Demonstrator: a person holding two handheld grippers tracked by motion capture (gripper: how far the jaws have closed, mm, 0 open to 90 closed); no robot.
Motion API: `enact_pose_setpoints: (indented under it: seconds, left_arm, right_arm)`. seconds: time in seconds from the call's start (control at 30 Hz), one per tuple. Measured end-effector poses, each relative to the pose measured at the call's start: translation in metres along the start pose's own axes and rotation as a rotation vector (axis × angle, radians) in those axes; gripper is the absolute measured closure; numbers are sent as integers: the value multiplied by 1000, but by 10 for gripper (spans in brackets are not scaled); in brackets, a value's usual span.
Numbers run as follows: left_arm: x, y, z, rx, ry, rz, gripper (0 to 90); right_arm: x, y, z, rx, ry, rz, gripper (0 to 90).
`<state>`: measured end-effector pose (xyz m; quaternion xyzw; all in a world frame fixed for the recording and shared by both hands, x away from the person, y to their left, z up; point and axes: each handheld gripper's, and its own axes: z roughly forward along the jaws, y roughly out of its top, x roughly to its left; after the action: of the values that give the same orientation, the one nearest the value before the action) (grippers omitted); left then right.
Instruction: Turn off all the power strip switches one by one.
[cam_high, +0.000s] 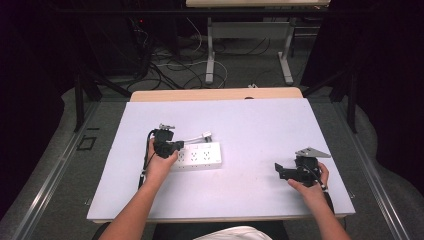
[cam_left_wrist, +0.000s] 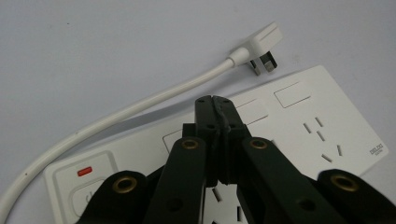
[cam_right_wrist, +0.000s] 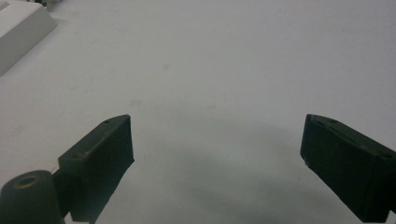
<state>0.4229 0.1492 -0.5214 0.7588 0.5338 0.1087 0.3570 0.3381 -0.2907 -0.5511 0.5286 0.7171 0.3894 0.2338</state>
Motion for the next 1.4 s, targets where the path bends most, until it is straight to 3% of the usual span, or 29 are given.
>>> enact_pose_setpoints:
  seconds: [0.7,1.4]
  left_arm:
    - [-1,0,11,22,9,-7,889]
    - [-2,0,12,17,18,-5,896]
  right_arm:
    - [1,0,0,5,3,1,90]
    - [1,0,1,7,3,0,90]
